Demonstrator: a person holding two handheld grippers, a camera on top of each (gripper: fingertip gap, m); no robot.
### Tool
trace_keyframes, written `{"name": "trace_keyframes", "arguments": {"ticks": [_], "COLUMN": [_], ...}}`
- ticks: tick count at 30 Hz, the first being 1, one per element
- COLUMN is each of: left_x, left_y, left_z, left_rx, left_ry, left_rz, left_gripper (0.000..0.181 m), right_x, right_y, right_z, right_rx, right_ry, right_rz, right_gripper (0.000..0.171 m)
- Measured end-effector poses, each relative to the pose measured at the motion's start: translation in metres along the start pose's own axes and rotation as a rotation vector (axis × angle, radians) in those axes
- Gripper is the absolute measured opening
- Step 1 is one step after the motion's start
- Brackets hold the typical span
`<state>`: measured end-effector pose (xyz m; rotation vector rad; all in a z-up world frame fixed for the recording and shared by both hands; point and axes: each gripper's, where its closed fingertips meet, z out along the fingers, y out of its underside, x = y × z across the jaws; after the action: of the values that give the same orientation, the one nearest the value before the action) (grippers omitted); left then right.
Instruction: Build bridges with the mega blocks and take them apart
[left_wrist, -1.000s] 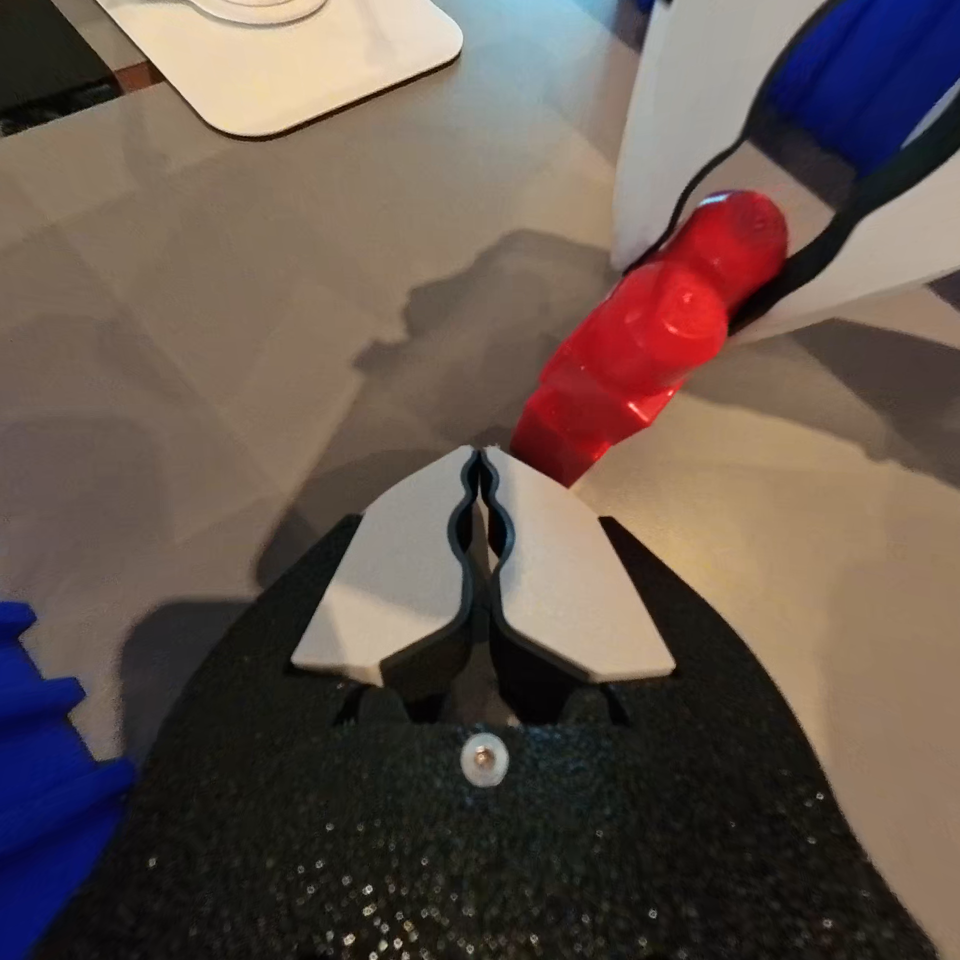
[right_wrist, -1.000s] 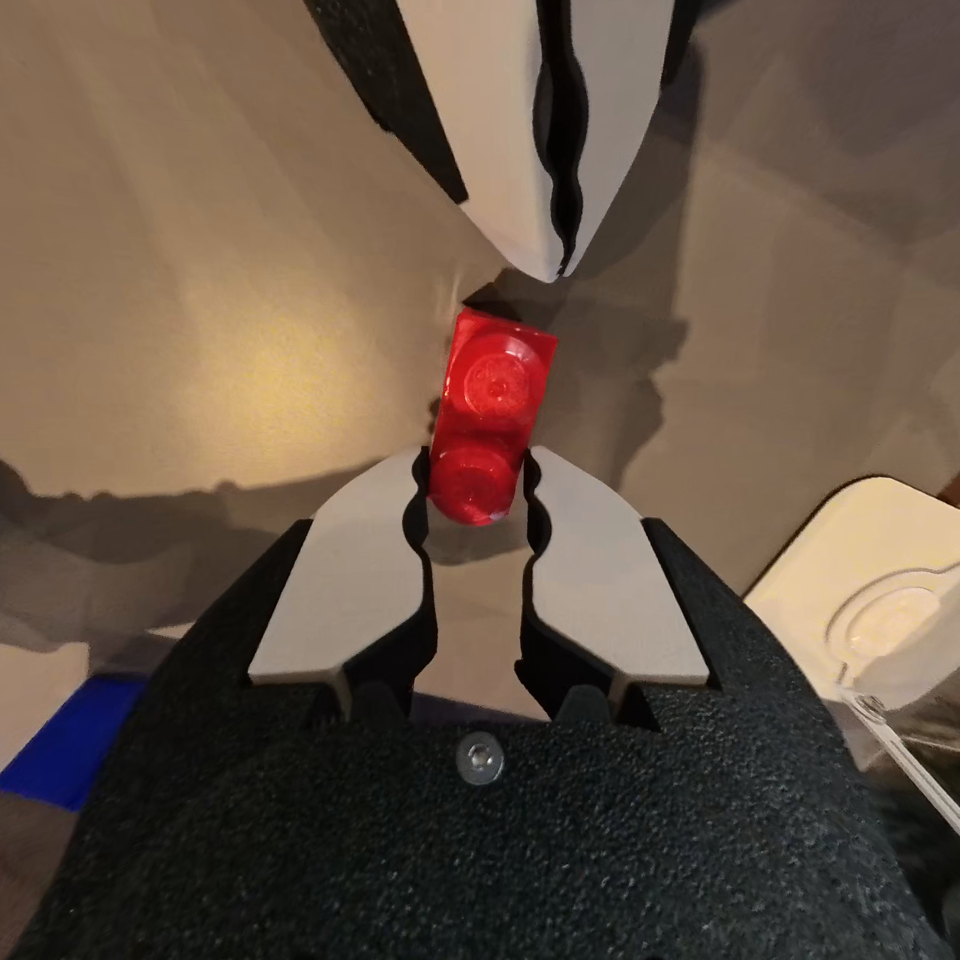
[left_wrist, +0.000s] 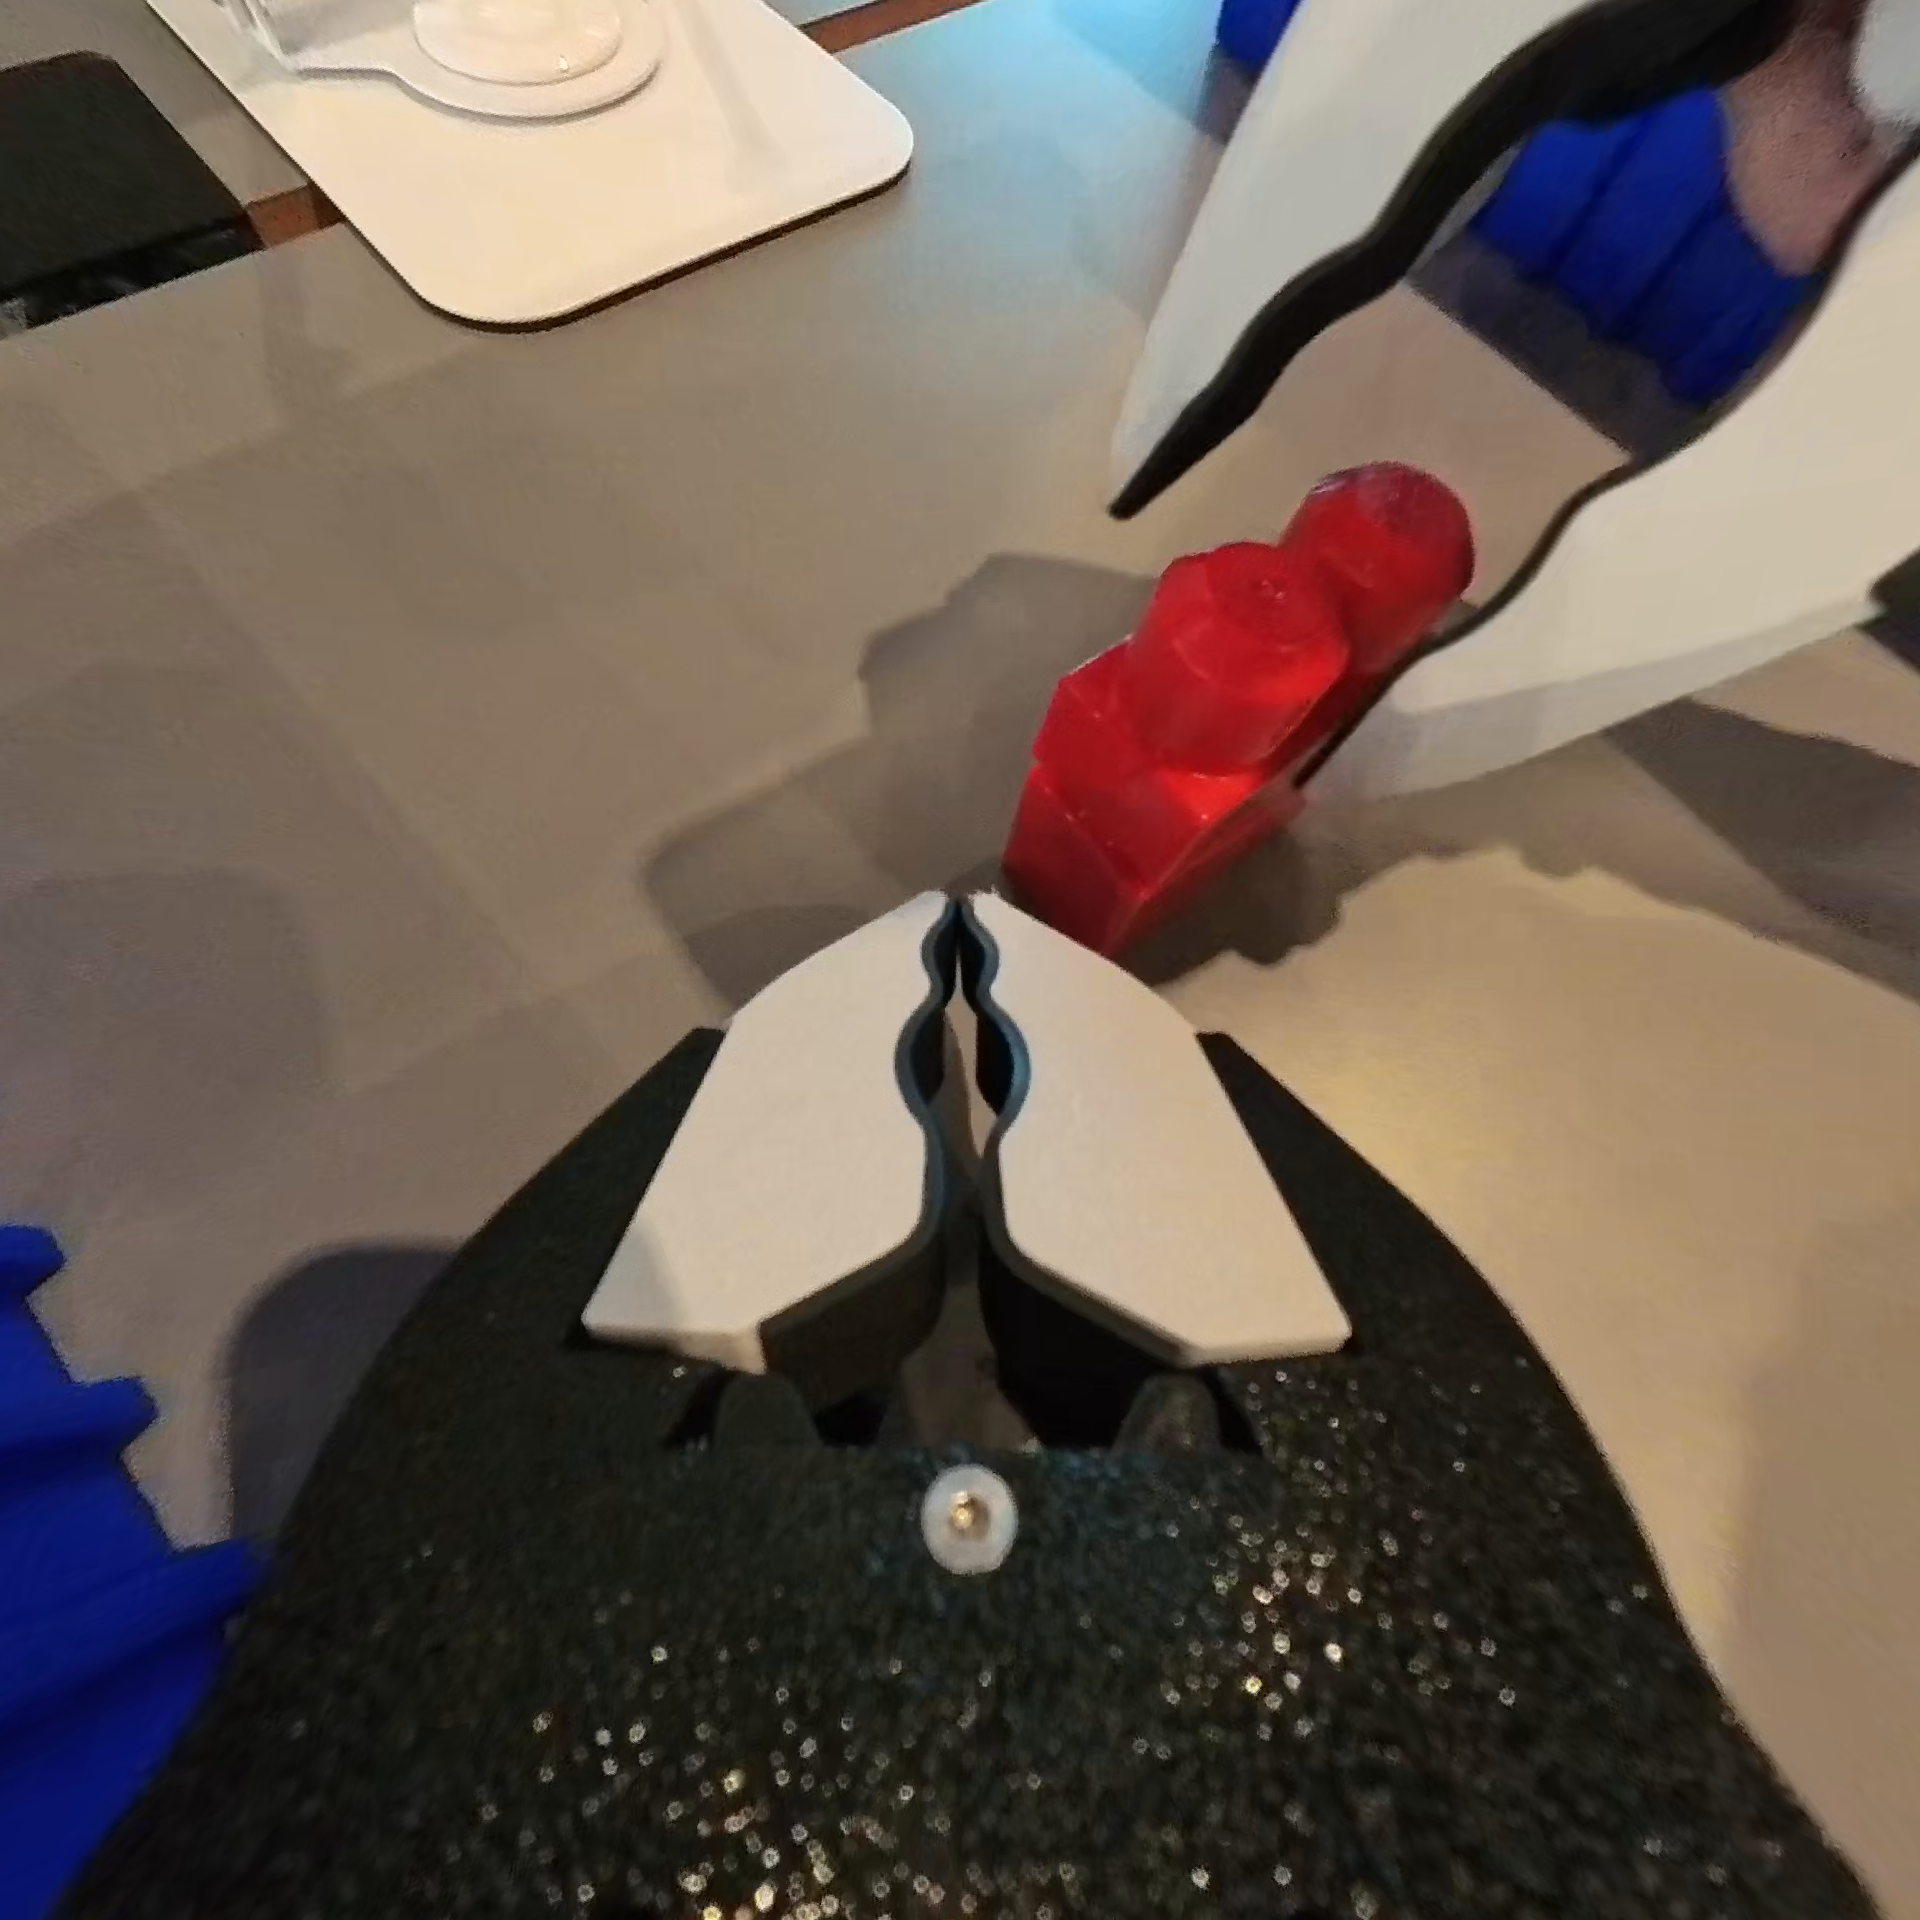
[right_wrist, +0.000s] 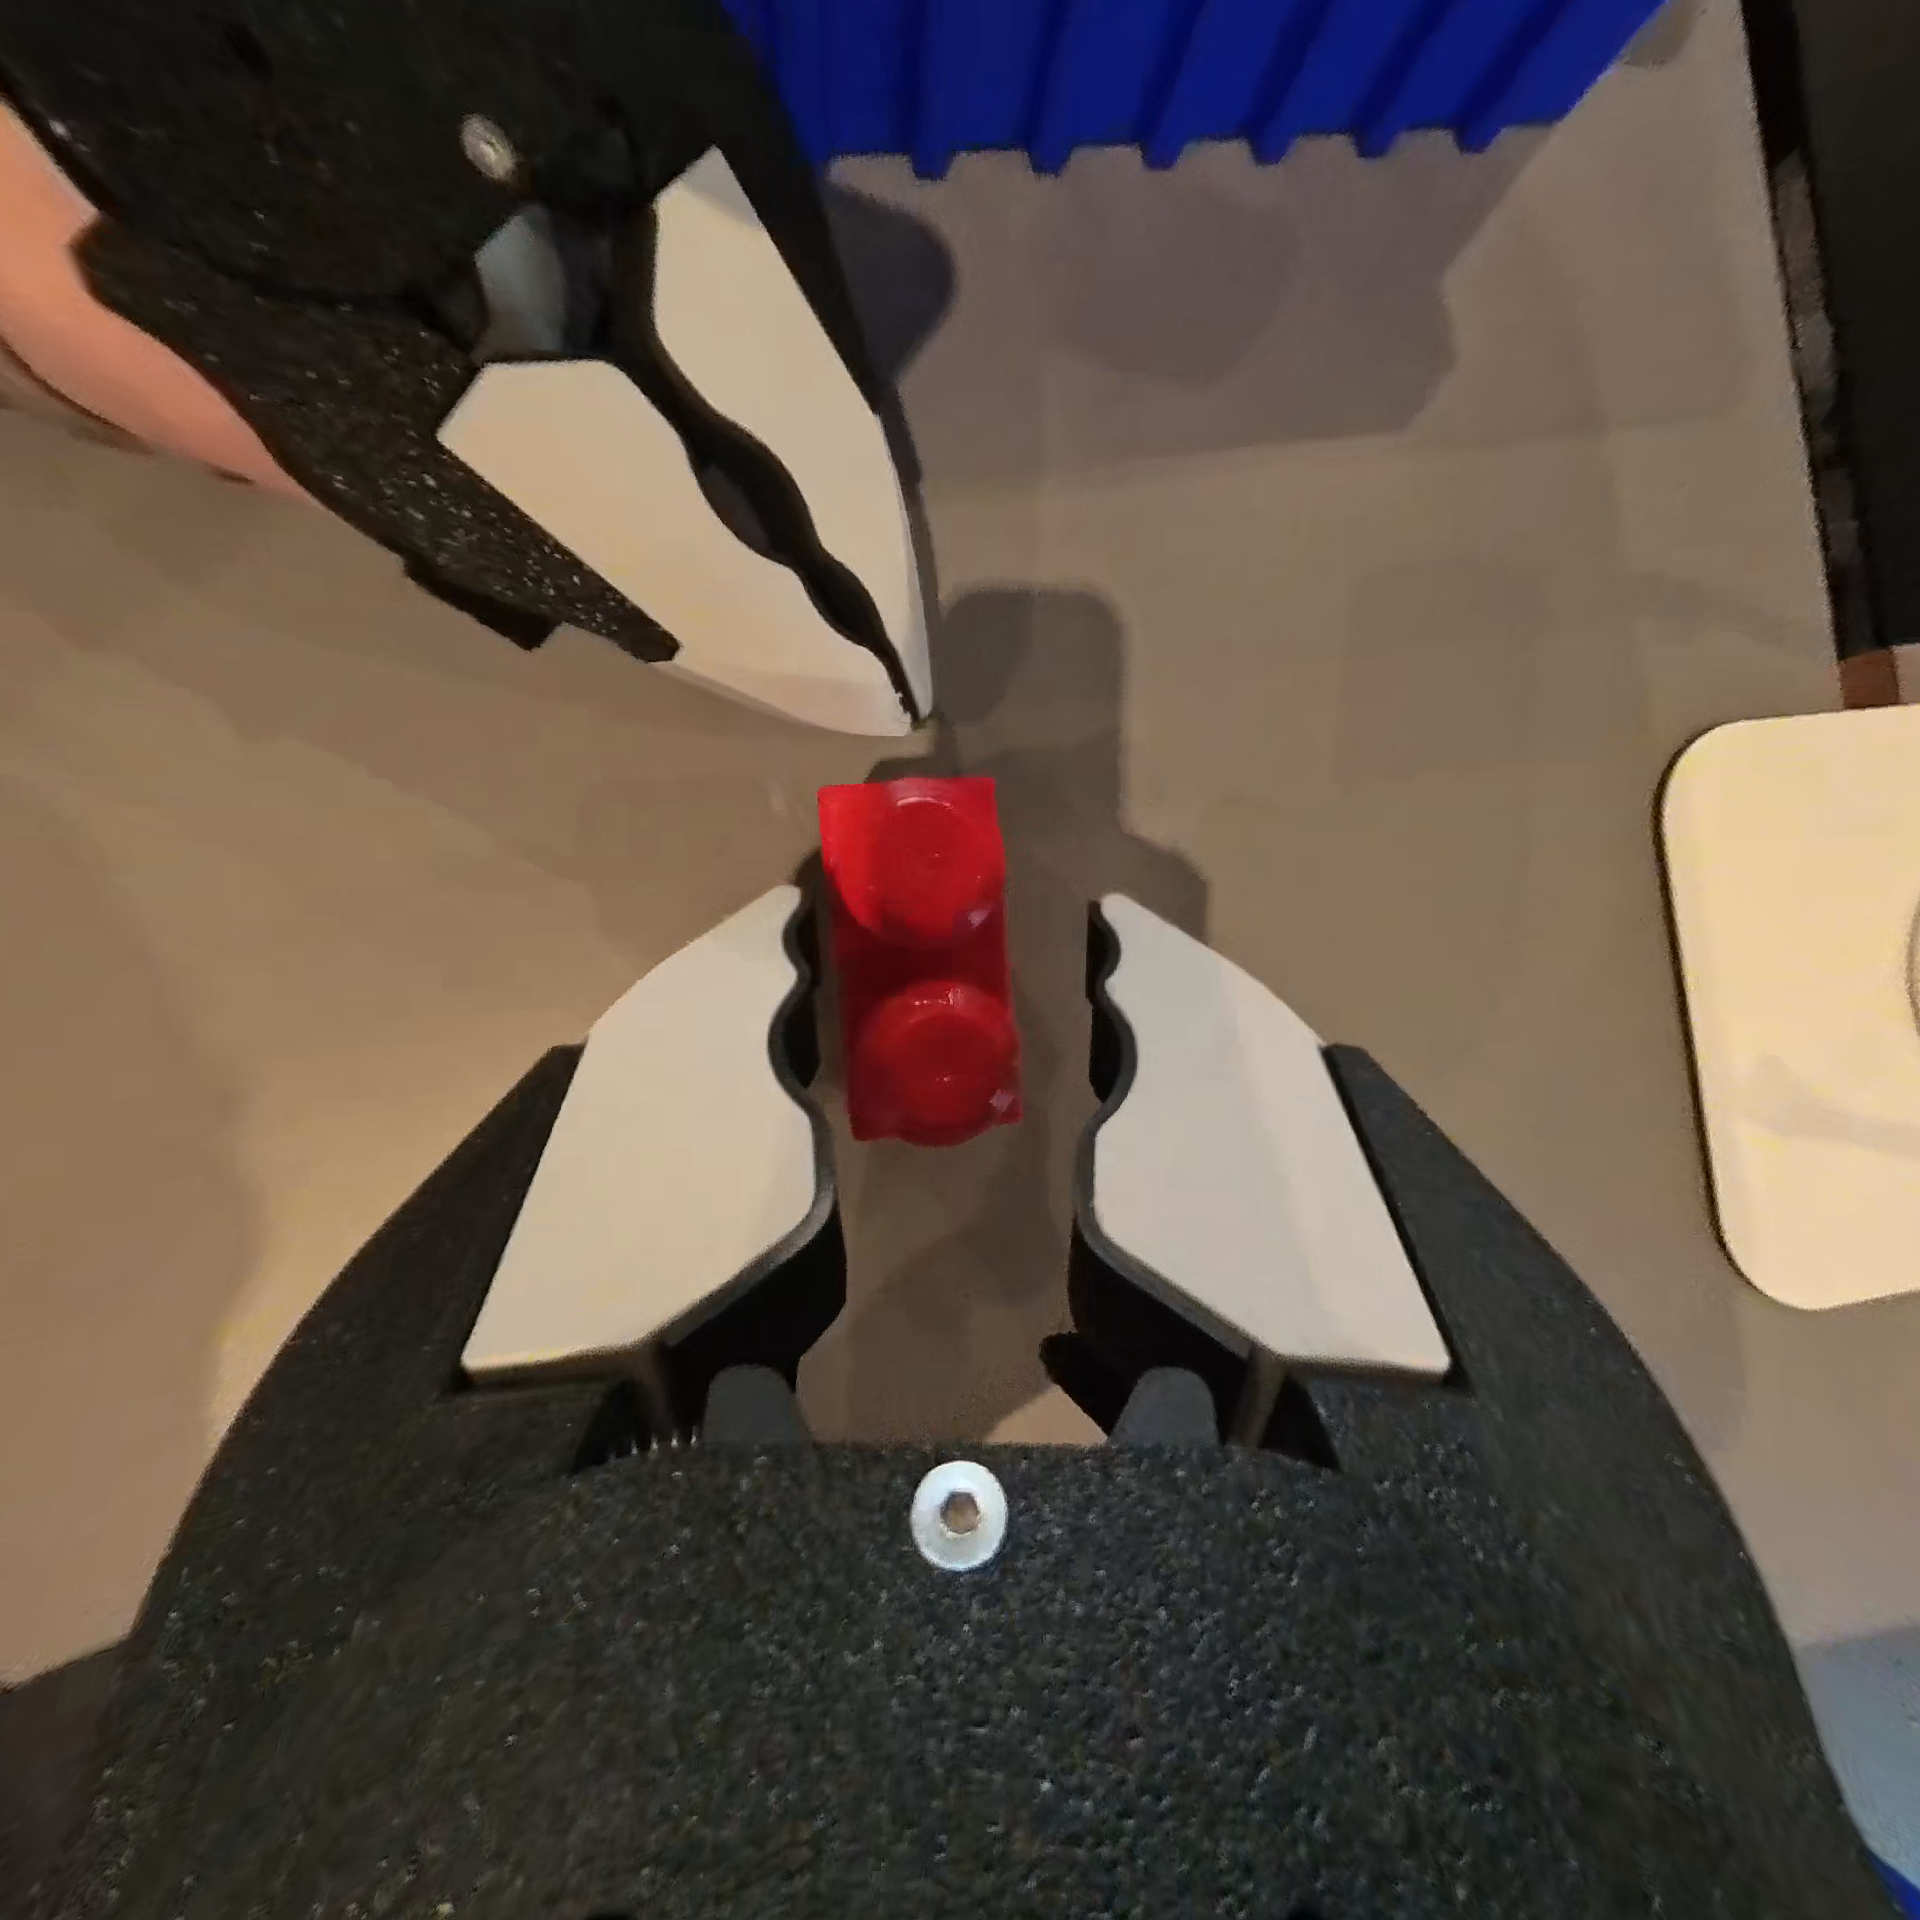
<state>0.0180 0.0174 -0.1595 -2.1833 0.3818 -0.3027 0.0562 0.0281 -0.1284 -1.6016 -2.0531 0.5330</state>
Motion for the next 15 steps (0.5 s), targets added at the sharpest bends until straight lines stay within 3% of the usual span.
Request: {"name": "trace_keyframes", "arguments": {"ticks": [4,15], "left_x": [0.0015,-0.0026], "left_y": [0.0013,0.0025], "left_z": [0.0014,0.0021], "left_rx": [-0.006,-0.005], "left_ry": [0.004,-0.005], "left_rz": [0.008,-0.008], "left_gripper": [0.000,0.000], "right_x": [-0.0023,-0.0049], "right_y": [0.0021,0.0049], "right_z": [0.0058,0.0093], "right_rx": [-0.025,-0.207], "right_ry": [-0.029,-0.077], "right_rz": [0.008,0.013], "right_gripper": [0.033,0.033]}}
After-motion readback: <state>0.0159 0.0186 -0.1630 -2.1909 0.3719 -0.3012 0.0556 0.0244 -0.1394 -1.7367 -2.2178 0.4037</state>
